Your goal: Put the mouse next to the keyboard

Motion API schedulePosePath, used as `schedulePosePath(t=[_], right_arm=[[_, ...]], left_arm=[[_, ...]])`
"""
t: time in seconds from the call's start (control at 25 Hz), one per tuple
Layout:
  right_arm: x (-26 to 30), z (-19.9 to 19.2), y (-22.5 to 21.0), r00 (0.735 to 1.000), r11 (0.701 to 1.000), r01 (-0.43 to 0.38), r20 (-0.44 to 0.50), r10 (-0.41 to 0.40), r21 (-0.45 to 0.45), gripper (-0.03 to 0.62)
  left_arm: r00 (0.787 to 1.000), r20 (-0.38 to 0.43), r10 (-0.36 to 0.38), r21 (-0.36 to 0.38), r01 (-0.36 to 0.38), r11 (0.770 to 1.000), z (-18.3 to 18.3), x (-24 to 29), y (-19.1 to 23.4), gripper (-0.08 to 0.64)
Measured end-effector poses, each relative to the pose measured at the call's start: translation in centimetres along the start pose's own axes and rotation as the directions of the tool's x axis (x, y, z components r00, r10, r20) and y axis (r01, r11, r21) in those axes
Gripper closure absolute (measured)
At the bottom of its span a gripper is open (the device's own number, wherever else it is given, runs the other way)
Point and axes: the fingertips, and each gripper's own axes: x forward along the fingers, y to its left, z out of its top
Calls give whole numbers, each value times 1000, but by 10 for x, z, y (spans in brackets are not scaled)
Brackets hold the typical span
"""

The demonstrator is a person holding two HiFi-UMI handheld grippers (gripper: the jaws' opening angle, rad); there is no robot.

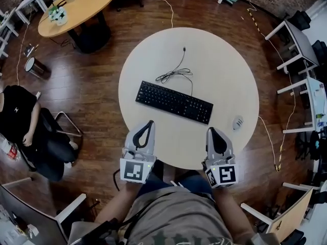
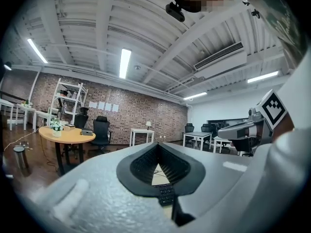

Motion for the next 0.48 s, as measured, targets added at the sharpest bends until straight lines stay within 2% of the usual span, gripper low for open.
schedulePosePath(t=[0.32,0.48], right_arm=[[-27,16,24,996,998,-61,60,62,-18,588],[-54,24,23,991,998,-64,117,63,0,588]], left_arm=[[1000,3,26,-32,-26,999,4,-43,-26,560],[1000,10,27,2,-27,1000,8,-56,-53,560]])
